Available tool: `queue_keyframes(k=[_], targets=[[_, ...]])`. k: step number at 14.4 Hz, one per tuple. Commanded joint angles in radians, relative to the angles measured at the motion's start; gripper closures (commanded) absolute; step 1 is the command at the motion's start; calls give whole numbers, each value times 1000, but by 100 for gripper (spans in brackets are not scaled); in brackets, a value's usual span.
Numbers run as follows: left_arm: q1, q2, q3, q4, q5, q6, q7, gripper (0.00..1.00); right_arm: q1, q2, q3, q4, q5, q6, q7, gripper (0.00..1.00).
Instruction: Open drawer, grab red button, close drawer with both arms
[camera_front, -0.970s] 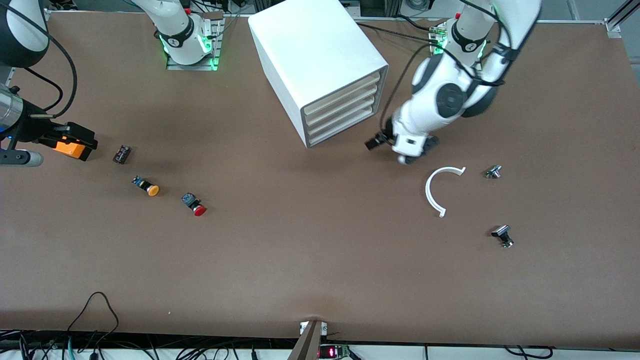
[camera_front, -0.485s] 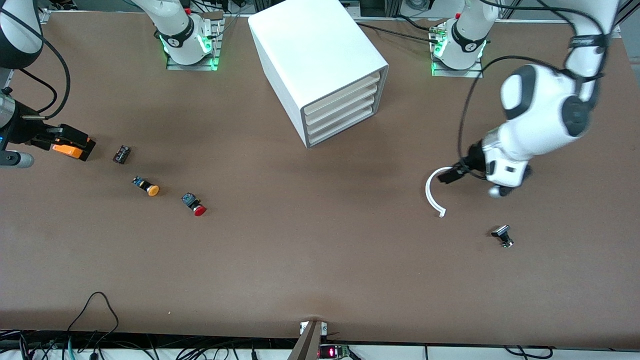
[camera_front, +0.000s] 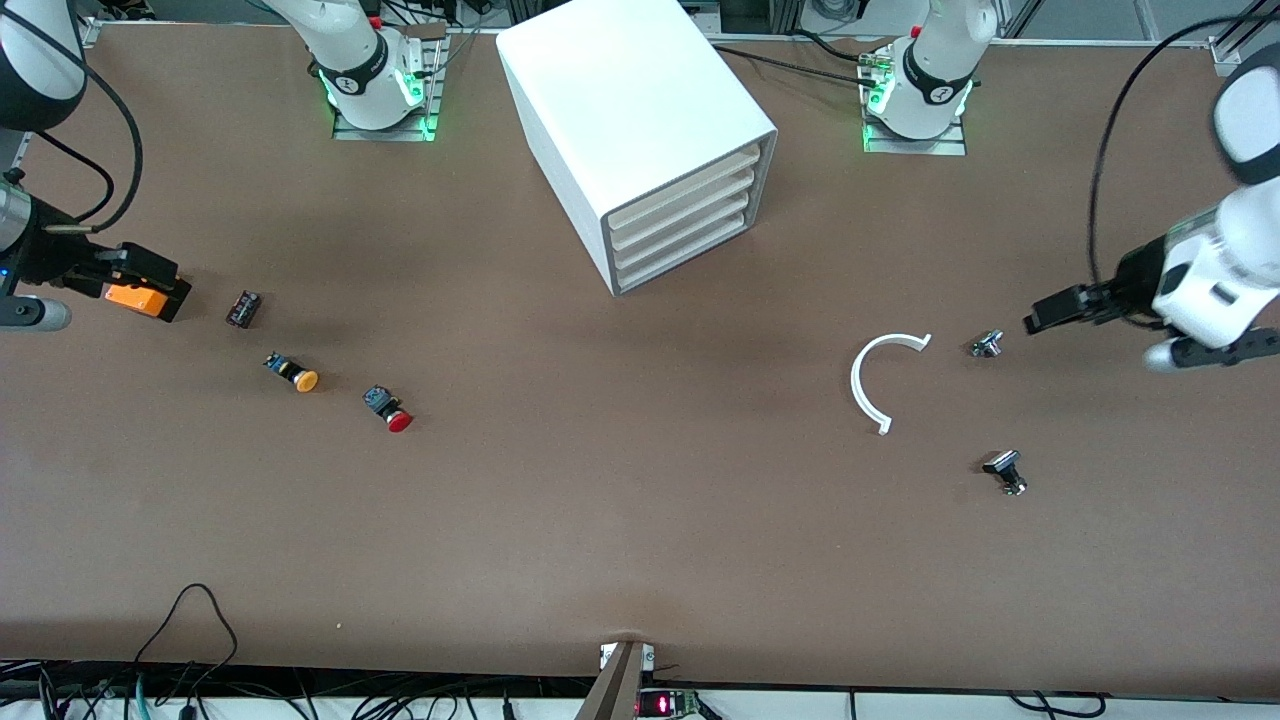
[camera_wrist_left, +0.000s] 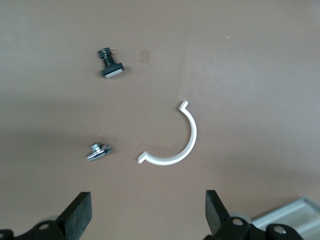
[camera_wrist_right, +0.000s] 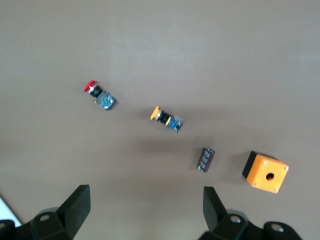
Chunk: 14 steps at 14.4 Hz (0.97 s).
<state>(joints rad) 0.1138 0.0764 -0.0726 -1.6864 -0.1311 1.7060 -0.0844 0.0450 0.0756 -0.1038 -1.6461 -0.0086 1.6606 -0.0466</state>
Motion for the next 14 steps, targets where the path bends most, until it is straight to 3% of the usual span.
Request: queue_keyframes(k=[1, 8, 14], targets=[[-23, -98, 7, 7, 73, -85, 43, 0, -1, -54, -5, -3, -7, -41, -18, 0], [-29, -127, -4, 25, 91, -124, 44, 0, 1, -125, -2, -113, -10, 54, -18, 0], [-20, -116, -6, 30, 142, -123, 155, 0, -2, -119, -5, -101, -8, 15, -1, 0]])
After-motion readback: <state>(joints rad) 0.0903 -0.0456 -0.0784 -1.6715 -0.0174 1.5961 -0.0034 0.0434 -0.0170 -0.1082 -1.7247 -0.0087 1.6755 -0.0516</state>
